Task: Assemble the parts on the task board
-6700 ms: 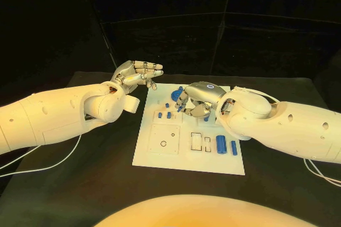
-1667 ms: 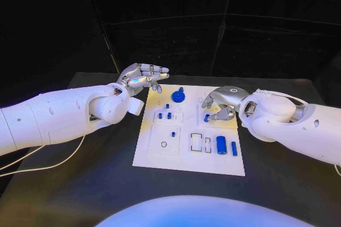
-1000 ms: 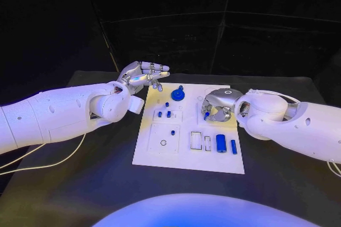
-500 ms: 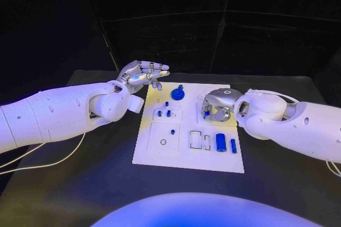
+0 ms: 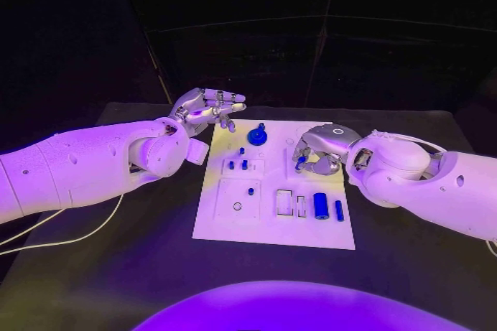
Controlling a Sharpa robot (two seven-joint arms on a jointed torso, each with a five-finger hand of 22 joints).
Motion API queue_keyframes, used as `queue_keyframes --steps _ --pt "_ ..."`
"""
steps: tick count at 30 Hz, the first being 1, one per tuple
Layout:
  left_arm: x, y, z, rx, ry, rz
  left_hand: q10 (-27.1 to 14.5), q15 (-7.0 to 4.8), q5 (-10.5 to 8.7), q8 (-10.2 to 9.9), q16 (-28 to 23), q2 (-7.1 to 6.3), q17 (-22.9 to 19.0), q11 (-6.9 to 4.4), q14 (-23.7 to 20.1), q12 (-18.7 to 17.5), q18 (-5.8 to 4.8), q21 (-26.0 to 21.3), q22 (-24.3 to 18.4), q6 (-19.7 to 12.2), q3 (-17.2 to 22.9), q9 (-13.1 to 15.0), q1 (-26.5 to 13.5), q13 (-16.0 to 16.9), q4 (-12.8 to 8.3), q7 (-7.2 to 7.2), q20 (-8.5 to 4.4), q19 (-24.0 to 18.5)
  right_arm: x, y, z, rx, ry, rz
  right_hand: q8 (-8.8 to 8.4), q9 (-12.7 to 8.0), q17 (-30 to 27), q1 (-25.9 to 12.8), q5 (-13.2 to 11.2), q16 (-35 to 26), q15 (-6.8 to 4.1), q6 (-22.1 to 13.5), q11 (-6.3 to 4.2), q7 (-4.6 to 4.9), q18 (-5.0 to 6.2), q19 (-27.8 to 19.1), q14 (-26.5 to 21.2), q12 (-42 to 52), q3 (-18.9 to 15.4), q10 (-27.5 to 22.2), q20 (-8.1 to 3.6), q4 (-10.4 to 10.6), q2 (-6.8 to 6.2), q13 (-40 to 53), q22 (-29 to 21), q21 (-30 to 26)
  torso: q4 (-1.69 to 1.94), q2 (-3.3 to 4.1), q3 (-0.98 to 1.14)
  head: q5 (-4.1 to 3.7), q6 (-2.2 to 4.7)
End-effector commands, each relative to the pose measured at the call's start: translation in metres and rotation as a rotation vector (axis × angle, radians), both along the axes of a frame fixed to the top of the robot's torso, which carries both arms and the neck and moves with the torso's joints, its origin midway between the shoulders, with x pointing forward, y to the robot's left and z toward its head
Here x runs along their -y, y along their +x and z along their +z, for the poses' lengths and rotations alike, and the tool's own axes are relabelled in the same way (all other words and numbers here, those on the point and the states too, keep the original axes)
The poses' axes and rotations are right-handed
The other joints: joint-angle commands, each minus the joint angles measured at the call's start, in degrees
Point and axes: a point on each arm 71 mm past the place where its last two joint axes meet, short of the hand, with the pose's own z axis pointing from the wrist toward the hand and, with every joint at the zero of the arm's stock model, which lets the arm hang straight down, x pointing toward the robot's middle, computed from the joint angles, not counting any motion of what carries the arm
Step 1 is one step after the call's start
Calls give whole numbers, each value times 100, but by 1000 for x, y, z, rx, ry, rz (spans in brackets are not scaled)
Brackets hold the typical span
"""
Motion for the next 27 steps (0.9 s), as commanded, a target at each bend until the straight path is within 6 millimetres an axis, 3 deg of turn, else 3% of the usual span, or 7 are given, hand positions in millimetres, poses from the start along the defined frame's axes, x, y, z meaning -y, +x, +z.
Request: queue_keyframes --steps 1,7,12,16,27 --pt "2 0 1 2 -9 -11 3 1 6 8 17 53 -10 -35 39 25 75 -14 0 -10 -15 6 -2 -3 -6 -4 -4 10 -3 -4 8 -5 72 2 -10 -12 -6 21 42 35 -20 21 -87 11 -74 23 115 -46 52 116 2 -15 -29 10 9 39 8 4 -4 -5 23" --pt "3 0 1 3 -10 -12 3 1 6 8 17 53 -10 -35 39 25 75 -14 0 -10 -15 6 -2 -3 -6 -4 -4 10 -17 -13 14 -32 129 45 -26 -19 -16 7 74 32 -12 11 -77 24 -71 11 111 -75 90 111 7 -36 -49 15 1 36 16 5 5 32 17" --pt "3 1 1 5 -9 -10 3 1 6 8 17 53 -10 -35 39 25 75 -14 0 -10 -15 6 -2 -3 -6 -4 -4 10 -42 -22 18 -39 176 120 -52 -30 -22 -7 105 33 -1 -10 -62 39 -70 3 108 -116 143 96 16 -60 -61 18 3 39 17 8 -1 53 14" --pt "4 2 1 7 -9 -10 1 1 6 8 -5 54 -56 -35 25 29 75 -12 1 -12 -16 5 -2 -3 -7 -5 -5 13 -64 -28 19 -42 203 183 -59 -32 -29 -12 115 31 3 -15 -58 43 -69 -1 106 -129 159 91 19 -66 -63 19 0 39 11 11 6 96 2" --pt "6 5 1 11 -9 -9 1 0 7 9 -36 54 -112 -36 4 31 75 -12 1 -12 -17 5 0 -3 -8 -6 -5 13 -112 -43 6 -60 215 307 -82 -40 -33 -22 139 32 12 -36 -45 56 -68 -11 103 -163 205 77 28 -91 -72 23 -3 39 9 9 -2 203 -42"
